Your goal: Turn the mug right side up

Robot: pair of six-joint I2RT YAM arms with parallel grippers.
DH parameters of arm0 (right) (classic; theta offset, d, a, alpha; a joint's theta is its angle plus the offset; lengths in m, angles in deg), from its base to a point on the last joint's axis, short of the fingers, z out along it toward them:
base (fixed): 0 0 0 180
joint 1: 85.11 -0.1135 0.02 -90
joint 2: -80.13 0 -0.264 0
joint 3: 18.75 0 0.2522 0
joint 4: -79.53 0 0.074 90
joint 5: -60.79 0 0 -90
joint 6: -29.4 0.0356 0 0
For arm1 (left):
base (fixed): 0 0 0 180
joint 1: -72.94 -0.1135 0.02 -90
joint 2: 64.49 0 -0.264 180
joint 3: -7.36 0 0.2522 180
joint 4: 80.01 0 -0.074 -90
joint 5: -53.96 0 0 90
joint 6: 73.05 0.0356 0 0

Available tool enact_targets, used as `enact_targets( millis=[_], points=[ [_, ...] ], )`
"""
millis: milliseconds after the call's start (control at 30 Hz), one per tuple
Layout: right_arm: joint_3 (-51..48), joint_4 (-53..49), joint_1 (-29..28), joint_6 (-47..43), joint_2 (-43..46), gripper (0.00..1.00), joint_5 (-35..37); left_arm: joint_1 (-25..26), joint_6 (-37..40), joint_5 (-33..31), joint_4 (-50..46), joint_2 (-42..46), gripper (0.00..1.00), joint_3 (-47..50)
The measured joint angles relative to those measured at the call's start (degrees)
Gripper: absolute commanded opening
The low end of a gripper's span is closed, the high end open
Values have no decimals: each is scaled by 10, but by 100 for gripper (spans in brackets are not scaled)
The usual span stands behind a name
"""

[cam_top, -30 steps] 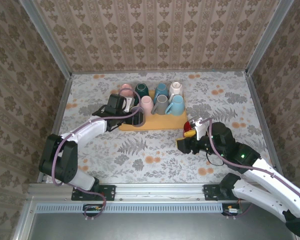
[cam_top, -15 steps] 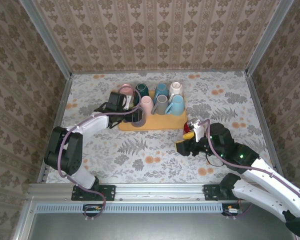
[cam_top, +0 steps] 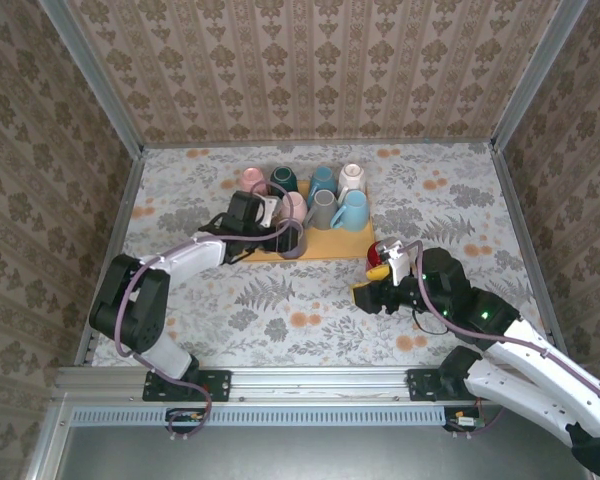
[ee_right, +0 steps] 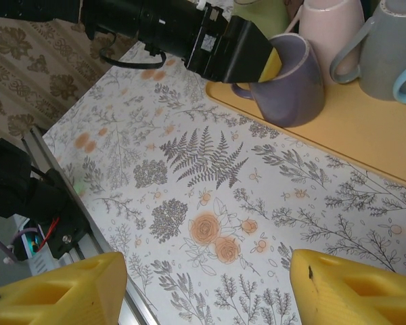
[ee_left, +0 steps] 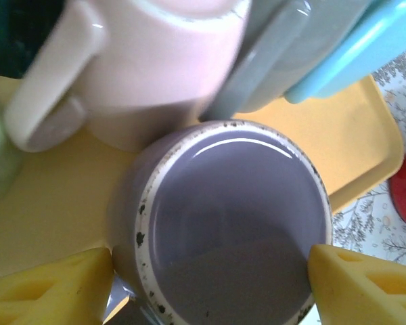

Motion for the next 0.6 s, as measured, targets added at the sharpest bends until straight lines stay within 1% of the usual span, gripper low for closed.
enact_targets(
  millis=[100, 200, 400, 500, 567, 600],
  points=[
    [0, 0, 0, 0, 0, 66, 0, 22, -2, -3, 1, 1, 74, 0],
    [0, 0, 1, 0, 0, 66, 1, 37, -2, -10, -1, 2, 68, 0],
    [-1, 0, 1, 0, 0, 65, 7, 41, 1, -19, -10, 2, 54, -6],
    [-2, 0, 1, 0, 0, 65, 12, 41, 5, -21, -15, 0, 43, -13],
    [-2, 0, 1, 0, 0, 65, 18, 42, 8, -23, -21, -4, 43, -21],
    [-2, 0, 1, 0, 0, 65, 21, 44, 10, -25, -25, -6, 45, -26]
  ],
)
